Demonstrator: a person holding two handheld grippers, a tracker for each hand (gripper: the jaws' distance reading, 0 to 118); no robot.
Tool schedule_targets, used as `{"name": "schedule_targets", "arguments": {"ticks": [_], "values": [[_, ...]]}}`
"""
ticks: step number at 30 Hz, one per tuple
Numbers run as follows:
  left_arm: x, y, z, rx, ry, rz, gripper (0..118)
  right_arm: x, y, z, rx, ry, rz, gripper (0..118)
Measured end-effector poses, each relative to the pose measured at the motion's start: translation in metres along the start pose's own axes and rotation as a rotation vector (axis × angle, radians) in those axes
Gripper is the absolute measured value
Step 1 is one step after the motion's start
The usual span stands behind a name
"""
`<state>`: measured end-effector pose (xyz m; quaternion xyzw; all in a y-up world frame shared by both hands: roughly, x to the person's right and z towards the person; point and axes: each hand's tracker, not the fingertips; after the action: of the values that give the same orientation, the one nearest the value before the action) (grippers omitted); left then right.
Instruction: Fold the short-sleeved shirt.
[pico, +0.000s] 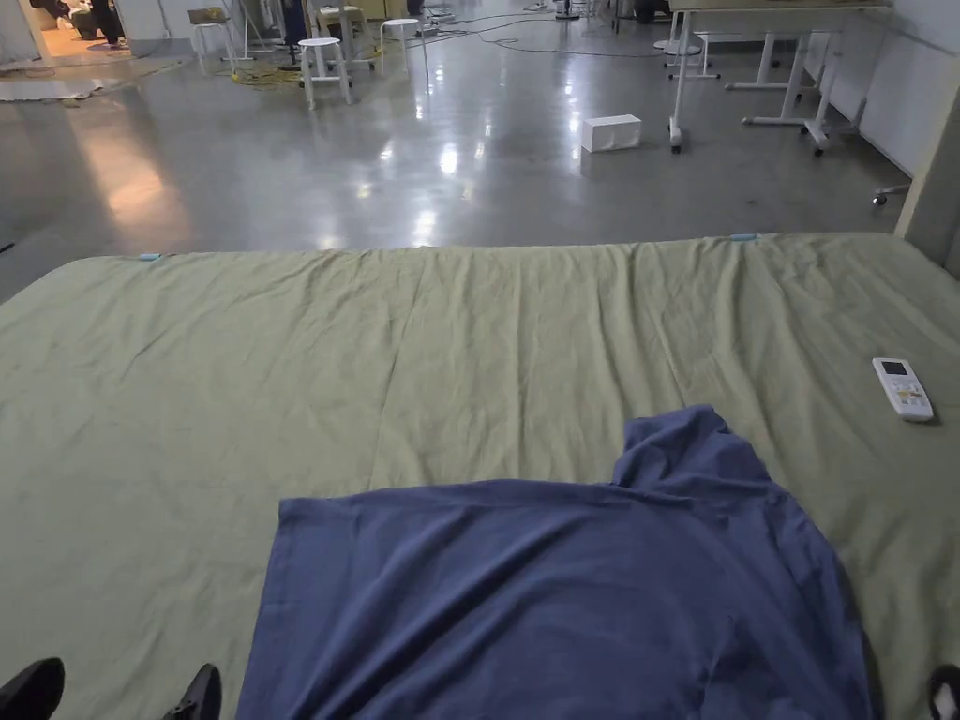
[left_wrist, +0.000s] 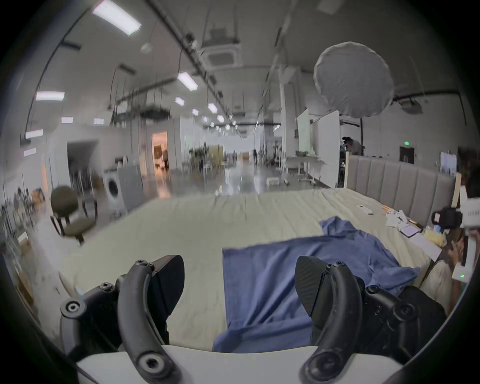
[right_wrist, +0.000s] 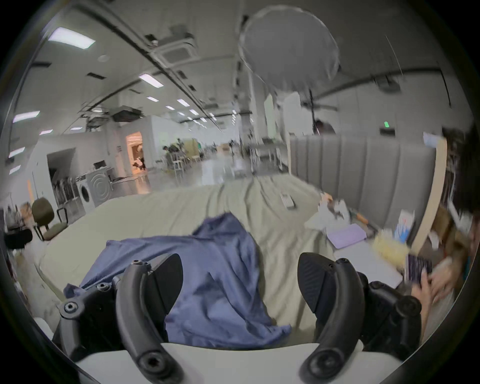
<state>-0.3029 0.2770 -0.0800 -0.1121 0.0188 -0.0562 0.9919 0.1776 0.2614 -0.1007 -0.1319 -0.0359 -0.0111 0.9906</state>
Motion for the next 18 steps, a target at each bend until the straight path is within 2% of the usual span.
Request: {"name": "schedule_targets", "arguments": {"ticks": [3, 5, 8, 9, 10, 11, 12, 14, 17, 18], "values": [[0.027, 0.013, 0.013, 0.057, -0.016, -0.037, 87, -0.022, 0.013, 0.007, 0.046, 0.074, 0.037, 93], [0.039, 0.02, 0.023, 0.085, -0.079, -0.024, 81, -0.032, 0.019, 0.012, 0.068, 0.102, 0.06, 93], [0.047, 0.027, 0.029, 0.098, -0.109, -0.079, 59, -0.042, 0.027, 0.017, 0.069, 0.137, 0.114, 88], [0.049, 0.03, 0.03, 0.093, -0.098, -0.084, 47, -0.043, 0.029, 0.019, 0.062, 0.168, 0.12, 79], [0.05, 0.033, 0.03, 0.09, -0.098, -0.08, 25, -0.044, 0.03, 0.02, 0.05, 0.204, 0.112, 53], [0.048, 0.034, 0.03, 0.09, -0.114, -0.069, 10, -0.045, 0.03, 0.021, 0.043, 0.206, 0.106, 34], [0.047, 0.035, 0.031, 0.092, -0.123, -0.05, 8, -0.047, 0.029, 0.021, 0.033, 0.204, 0.103, 18], [0.043, 0.035, 0.03, 0.069, -0.188, 0.002, 0, -0.049, 0.026, 0.022, 0.036, 0.192, 0.12, 3], [0.044, 0.035, 0.032, 0.059, -0.163, -0.034, 0, -0.054, 0.023, 0.025, 0.072, 0.152, 0.196, 0], [0.046, 0.035, 0.031, 0.035, -0.161, -0.052, 0, -0.055, 0.021, 0.023, 0.045, 0.163, 0.181, 0]]}}
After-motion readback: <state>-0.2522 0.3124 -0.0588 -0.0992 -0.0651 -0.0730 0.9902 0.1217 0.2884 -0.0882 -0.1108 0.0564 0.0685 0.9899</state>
